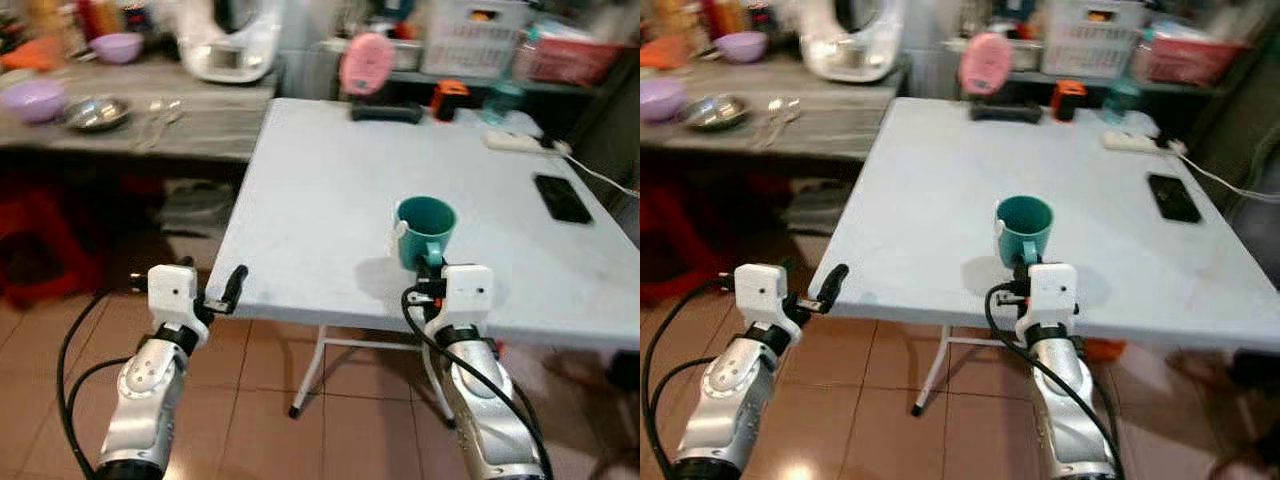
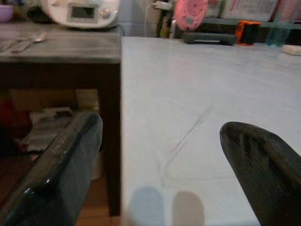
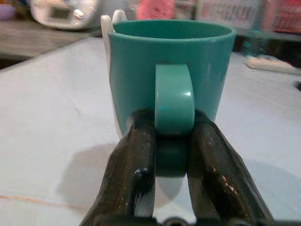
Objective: Setting the table
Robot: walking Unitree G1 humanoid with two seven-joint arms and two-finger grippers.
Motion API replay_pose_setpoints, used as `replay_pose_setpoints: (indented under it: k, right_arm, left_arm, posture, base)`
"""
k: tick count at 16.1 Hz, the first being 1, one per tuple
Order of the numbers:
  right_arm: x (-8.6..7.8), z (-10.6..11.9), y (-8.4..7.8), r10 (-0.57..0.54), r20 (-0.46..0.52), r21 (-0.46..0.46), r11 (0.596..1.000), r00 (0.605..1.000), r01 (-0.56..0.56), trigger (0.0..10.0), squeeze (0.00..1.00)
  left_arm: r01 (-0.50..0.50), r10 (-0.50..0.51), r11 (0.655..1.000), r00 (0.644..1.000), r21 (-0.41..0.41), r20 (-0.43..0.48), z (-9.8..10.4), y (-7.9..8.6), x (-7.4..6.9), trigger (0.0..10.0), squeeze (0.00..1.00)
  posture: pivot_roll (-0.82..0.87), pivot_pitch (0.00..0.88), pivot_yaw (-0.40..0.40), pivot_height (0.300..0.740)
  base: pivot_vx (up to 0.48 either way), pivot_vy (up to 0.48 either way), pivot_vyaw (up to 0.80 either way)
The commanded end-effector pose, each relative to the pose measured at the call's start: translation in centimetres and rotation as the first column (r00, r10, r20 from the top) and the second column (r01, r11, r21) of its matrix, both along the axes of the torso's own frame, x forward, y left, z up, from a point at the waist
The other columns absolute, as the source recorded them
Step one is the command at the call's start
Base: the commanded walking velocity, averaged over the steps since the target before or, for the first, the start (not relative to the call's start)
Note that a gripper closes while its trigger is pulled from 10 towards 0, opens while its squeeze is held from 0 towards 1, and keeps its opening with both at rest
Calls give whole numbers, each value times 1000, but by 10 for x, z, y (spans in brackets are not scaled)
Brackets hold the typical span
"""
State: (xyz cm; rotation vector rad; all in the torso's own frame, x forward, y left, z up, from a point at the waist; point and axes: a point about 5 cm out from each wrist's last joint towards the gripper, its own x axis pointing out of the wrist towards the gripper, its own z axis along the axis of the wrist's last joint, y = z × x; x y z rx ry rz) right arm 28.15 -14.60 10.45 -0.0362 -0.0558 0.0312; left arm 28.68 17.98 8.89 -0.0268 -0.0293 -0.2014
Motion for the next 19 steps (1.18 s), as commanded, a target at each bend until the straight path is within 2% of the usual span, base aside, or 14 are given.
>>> replay_pose_setpoints:
  k: [1,5,10,13,16,19]
  right_arm:
    - [2,8,-3,-7,37,-5,1000,999,8,10000,0]
    - [1,11,-4,-14,57,-9,1000,998,14,10000,0]
    - [1,17,-4,-19,88,-16,1000,996,21,10000,0]
    - [3,25,-5,-24,121,-17,1000,992,26,10000,0]
    - [1,30,-8,-28,136,-19,999,990,31,10000,0]
    - [-3,31,-11,-30,141,-25,999,989,34,10000,0]
  left_arm:
    - [18,-18,1000,1000,-1,-4,-2,-4,0,10000,0]
    - [17,-17,1000,1000,-8,7,2,-7,2,10000,0]
    - [9,-9,1000,1000,-15,21,6,-7,5,10000,0]
    - [-46,47,999,998,-23,39,11,-4,9,10000,0]
    - [-107,107,994,993,-7,57,14,2,11,10000,0]
    - [-191,189,981,980,32,65,15,17,9,10000,0]
  posture:
    - [32,0,-37,740]
    - [31,0,-35,740]
    - [33,0,-35,740]
    - [28,0,-35,740]
    - [25,0,-37,740]
    - [25,0,-37,740]
  base:
    - [0,401,-525]
    - [0,403,-534]
    - [0,405,0]
    - [0,404,-465]
    - [0,405,0]
    - [0,399,0]
